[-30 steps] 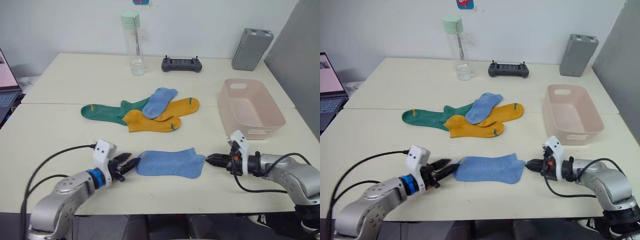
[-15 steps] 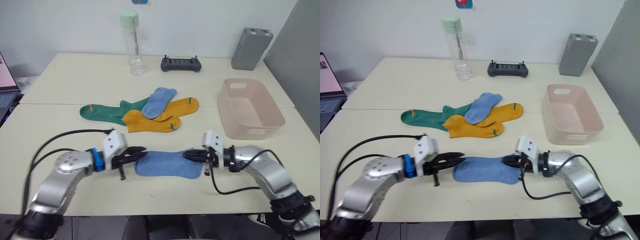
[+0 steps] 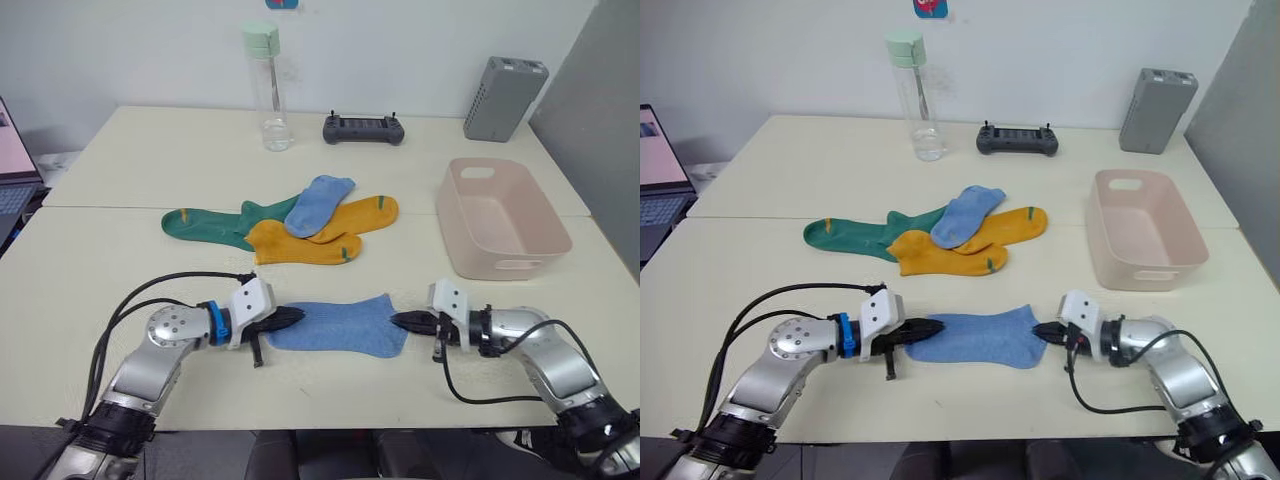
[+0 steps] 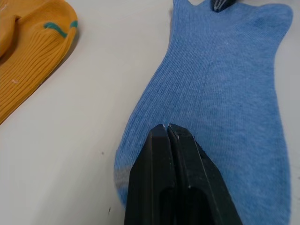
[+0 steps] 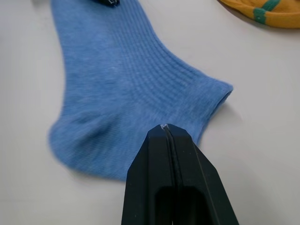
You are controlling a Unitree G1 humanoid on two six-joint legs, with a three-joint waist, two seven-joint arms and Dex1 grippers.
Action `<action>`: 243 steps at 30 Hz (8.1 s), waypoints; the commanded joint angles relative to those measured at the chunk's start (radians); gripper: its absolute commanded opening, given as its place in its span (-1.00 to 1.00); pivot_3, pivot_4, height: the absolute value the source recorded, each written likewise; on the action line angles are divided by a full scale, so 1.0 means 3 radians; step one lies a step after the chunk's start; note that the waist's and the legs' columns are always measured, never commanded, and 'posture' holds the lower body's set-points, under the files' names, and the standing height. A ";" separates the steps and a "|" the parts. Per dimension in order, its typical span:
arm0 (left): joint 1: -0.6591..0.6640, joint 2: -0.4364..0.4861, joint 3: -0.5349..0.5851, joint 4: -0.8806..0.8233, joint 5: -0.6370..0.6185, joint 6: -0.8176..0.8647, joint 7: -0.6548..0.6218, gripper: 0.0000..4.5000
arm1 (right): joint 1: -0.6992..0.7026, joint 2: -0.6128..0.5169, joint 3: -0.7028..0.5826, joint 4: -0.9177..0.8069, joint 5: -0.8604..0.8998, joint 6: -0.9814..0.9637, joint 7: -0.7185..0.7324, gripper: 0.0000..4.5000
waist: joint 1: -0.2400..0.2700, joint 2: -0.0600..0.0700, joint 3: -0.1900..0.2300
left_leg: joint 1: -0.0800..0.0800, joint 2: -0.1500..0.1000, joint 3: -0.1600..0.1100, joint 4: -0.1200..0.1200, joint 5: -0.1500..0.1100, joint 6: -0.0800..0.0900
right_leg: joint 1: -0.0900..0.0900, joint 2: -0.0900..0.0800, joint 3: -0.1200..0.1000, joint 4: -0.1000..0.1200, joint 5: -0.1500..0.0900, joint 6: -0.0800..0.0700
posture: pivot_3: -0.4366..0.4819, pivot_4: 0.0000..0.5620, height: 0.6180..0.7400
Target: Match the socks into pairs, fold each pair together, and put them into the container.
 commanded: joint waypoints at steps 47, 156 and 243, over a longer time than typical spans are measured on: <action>-0.0915 -0.0778 0.0440 0.0773 0.0388 -0.0043 0.1468 0.99 | -0.0679 0.0809 -0.0097 -0.0517 -0.0218 0.0426 -0.1128 1.00 | 0.0066 0.0002 -0.0003 | -0.0001 0.0000 0.0000 0.0028 0.0001 0.0000 | 0.0005 0.0002 0.0001 0.0001 0.0015 0.0010 | -0.05 -0.47 1.00; -0.2030 -0.0740 -0.0489 0.1746 0.0609 0.0168 -0.0007 0.14 | -0.0272 -0.0462 0.0626 -0.1215 -0.0501 0.0388 -0.0146 0.44 | 0.0058 0.0003 0.0001 | -0.0020 -0.0002 -0.0007 0.0030 -0.0001 0.0002 | -0.0004 0.0005 -0.0004 0.0002 0.0011 0.0013 | -0.05 -0.47 1.00; -0.1091 -0.0418 0.0220 0.0068 0.0093 0.1672 0.0340 -1.00 | -0.1040 -0.0139 0.0240 0.0330 -0.1045 -0.1097 0.0117 -0.98 | 0.0058 0.0005 0.0001 | -0.0012 0.0000 -0.0009 0.0041 -0.0001 0.0002 | 0.0008 0.0004 -0.0006 0.0007 0.0016 0.0020 | -0.05 -0.47 1.00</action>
